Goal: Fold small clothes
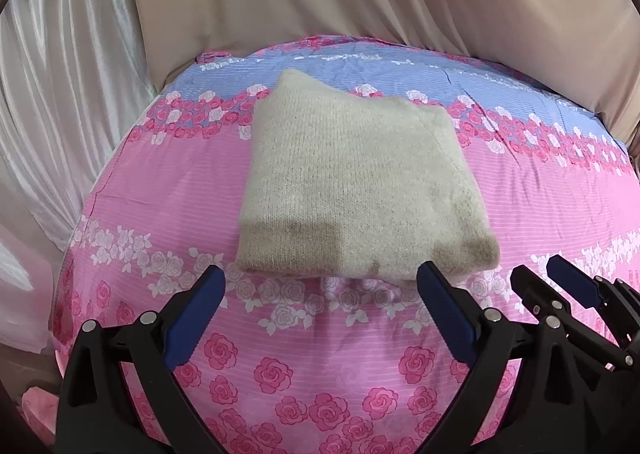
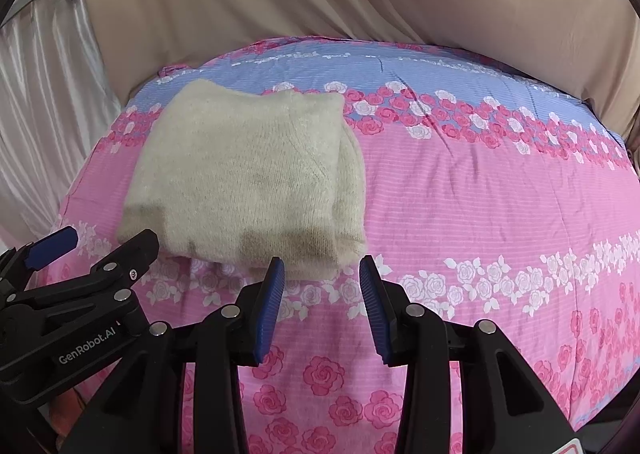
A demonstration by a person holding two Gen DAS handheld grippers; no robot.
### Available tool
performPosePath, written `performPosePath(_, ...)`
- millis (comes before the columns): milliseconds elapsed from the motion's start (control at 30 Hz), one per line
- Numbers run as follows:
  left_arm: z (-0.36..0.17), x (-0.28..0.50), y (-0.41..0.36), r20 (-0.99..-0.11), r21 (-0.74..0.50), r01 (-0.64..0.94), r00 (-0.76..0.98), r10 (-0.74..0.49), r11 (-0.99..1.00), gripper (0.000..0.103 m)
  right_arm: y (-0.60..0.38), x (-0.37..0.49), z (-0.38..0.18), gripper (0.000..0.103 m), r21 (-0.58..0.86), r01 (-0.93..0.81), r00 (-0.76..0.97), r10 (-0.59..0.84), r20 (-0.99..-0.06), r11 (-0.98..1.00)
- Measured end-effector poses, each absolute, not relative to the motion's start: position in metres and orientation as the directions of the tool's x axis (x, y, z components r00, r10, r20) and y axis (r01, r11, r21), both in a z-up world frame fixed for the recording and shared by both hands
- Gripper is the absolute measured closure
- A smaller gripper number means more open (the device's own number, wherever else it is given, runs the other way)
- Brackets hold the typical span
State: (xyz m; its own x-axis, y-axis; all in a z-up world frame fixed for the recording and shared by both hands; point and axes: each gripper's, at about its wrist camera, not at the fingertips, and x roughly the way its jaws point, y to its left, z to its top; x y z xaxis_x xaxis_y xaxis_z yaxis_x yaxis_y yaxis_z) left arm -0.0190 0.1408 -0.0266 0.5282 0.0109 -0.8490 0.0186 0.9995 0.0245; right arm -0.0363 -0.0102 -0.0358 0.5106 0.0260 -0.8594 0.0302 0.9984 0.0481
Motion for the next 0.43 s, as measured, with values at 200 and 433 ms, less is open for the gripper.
performPosePath(200,-0.0278,-0.0224,0.1403,-0.843,0.010,0.022,0.537,-0.003,1.000,0.009,-0.0116,-0.0387,-0.0365,0.064,0.046,0.030,0.511,0.024,-0.859,0.998)
performPosePath(433,-0.0315,-0.0185,0.1444,-0.859,-0.003,-0.008,0.512,0.001,1.000,0.010,-0.0102,-0.0422,-0.0383,0.060,0.035,0.019,0.514,0.020,-0.857,0.999)
